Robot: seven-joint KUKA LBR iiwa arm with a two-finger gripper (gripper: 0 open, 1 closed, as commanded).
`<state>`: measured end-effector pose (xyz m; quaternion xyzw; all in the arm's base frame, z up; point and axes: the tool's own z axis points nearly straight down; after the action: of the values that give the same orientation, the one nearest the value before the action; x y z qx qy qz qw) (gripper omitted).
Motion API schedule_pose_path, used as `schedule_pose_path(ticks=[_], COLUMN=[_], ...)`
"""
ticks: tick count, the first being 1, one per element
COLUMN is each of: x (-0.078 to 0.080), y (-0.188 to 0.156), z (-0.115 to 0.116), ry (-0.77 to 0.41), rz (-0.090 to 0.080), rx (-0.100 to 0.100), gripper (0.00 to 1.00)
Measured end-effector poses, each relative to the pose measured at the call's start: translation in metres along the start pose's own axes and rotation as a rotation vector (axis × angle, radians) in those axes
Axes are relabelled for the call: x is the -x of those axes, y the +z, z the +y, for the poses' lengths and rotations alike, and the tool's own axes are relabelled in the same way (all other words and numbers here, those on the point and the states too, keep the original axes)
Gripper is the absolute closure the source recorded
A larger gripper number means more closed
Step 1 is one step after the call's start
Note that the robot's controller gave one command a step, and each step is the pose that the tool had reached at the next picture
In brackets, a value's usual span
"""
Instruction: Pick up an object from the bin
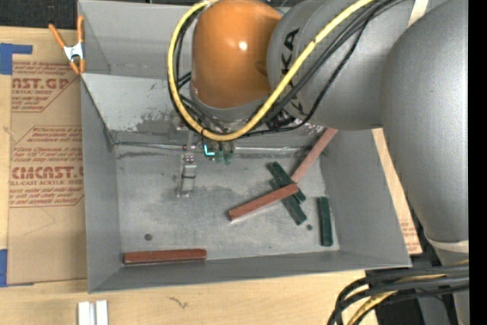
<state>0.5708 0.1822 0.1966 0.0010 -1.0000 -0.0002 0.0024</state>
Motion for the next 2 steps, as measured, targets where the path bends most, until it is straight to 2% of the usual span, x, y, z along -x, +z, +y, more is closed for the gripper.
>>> schedule_pose_path(ticks=[1,2], x=[-0.045,-0.056], y=[0.001,0.128], z=[-0.073,-0.127], ry=[0.005,-0.239], rz=[-0.002,0.002], rx=[-0.004,-0.001], gripper=[0.0,0.0])
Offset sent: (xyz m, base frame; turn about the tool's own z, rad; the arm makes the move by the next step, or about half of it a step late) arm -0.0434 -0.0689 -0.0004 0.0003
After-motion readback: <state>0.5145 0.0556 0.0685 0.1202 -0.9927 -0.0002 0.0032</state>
